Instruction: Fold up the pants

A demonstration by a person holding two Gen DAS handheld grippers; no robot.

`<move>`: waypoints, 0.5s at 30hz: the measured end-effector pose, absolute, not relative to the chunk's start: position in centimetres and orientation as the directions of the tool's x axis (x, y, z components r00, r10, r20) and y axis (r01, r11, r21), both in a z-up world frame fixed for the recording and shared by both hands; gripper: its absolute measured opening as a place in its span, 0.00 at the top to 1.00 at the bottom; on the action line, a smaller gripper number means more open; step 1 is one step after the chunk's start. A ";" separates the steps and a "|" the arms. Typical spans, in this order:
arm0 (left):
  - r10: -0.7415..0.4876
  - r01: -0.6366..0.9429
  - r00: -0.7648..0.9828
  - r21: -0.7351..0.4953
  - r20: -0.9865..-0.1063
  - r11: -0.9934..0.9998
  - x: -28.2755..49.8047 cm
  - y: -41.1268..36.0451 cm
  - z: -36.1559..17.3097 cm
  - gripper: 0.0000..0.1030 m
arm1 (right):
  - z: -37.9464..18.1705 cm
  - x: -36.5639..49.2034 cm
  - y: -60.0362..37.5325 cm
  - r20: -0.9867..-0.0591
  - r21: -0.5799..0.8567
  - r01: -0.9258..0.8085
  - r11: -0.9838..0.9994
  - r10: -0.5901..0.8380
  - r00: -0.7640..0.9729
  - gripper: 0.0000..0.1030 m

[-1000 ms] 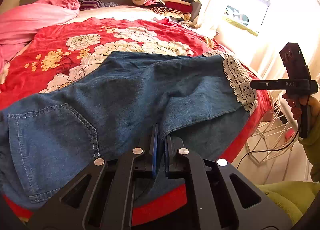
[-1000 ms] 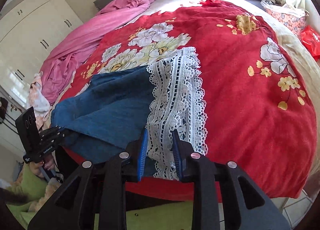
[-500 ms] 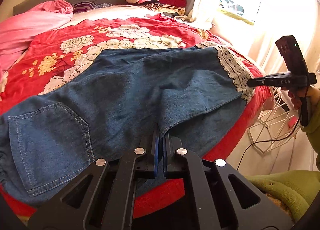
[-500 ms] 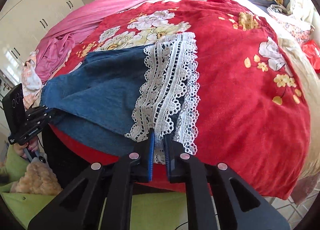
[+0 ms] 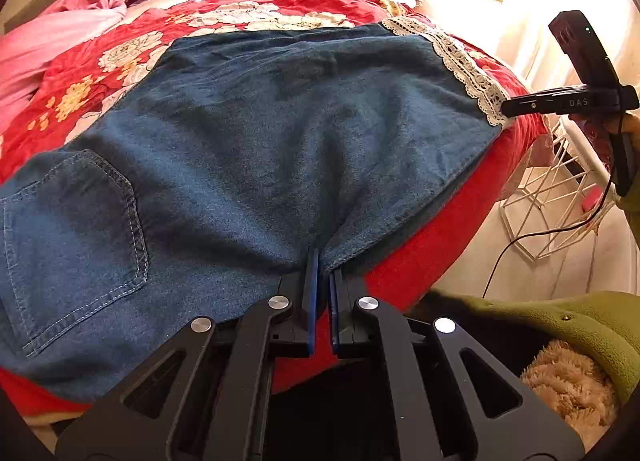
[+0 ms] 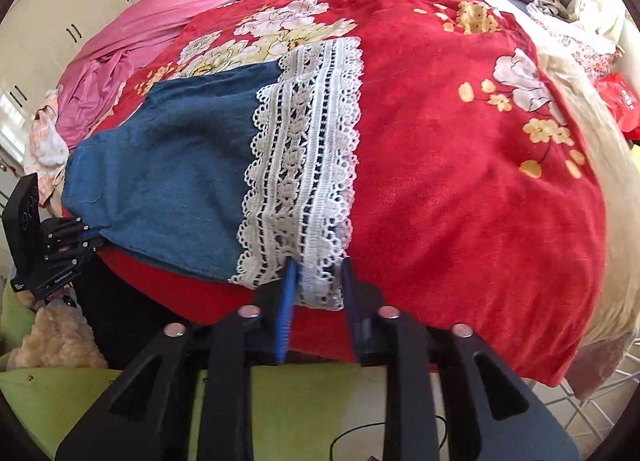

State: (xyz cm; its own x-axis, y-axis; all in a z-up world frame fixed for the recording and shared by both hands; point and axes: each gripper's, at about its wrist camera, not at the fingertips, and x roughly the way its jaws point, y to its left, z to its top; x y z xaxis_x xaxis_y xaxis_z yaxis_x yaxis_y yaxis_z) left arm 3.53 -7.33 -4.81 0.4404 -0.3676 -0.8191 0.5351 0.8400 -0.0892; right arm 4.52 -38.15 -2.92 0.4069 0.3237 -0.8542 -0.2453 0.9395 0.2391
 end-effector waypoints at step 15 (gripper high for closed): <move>-0.339 0.352 0.601 -0.141 -0.724 0.925 0.6 0.1 0.3 0.44 | -4.3 6.8 -29.3 -0.860 0.172 -0.416 0.893 0.342 0.379 0.54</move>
State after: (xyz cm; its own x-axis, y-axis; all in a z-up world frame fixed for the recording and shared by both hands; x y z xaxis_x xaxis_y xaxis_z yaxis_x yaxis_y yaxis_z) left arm 0.63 0.10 0.29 0.6013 -0.3390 -0.7235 0.3522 0.9253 -0.1408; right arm 6.82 -29.29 -4.29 0.3788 0.3423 -0.8599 -0.4162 0.8928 0.1720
